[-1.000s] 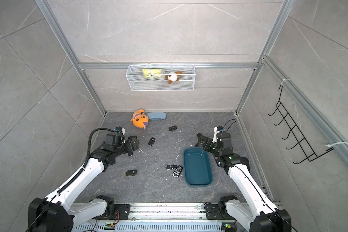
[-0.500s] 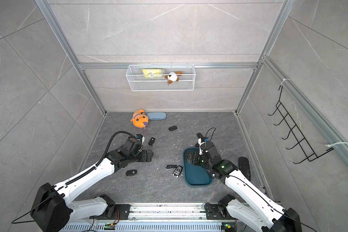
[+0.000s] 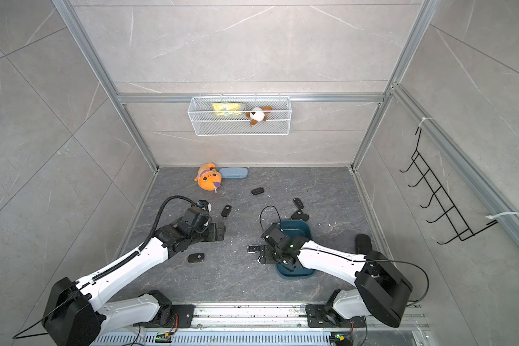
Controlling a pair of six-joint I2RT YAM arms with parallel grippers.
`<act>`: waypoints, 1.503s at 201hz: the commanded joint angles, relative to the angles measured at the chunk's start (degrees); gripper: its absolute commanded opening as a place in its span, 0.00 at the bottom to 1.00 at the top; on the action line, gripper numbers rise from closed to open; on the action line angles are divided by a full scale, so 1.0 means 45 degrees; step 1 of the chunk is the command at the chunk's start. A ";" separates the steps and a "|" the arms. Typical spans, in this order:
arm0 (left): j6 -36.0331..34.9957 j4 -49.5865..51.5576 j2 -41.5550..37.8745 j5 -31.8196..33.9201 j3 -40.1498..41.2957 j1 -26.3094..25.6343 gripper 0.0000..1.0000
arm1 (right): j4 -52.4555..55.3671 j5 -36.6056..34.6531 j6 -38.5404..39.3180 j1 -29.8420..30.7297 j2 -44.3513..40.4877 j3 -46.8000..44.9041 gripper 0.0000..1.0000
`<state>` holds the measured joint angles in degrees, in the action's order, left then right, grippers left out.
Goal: Place the car key into the storage box
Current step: Move the storage box to the center of the board.
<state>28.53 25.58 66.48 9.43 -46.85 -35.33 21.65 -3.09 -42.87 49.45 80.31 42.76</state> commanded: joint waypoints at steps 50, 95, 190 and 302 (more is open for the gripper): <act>0.0007 0.1754 -0.1203 0.2027 -0.1279 0.0012 1.00 | -0.1132 -0.0348 -0.1152 0.1441 0.2144 0.1890 0.81; 0.0104 0.3065 -0.2205 0.3068 -0.1774 0.0114 1.00 | -0.1406 -0.0485 -0.1322 0.2199 0.3733 0.3316 0.82; 0.0065 0.4403 -0.4660 0.3783 -0.1581 0.0219 1.00 | -0.0686 -0.0304 -0.0824 0.3138 0.6383 0.6505 0.82; 0.0367 0.3559 -0.3903 0.3124 -0.1288 0.0239 1.00 | 0.0321 -0.1149 -0.1418 0.3074 0.3032 0.3810 0.91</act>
<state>28.99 44.07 47.94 24.77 -52.80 -34.46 21.06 -7.14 -47.42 63.42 97.23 63.37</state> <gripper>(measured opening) 0.999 0.921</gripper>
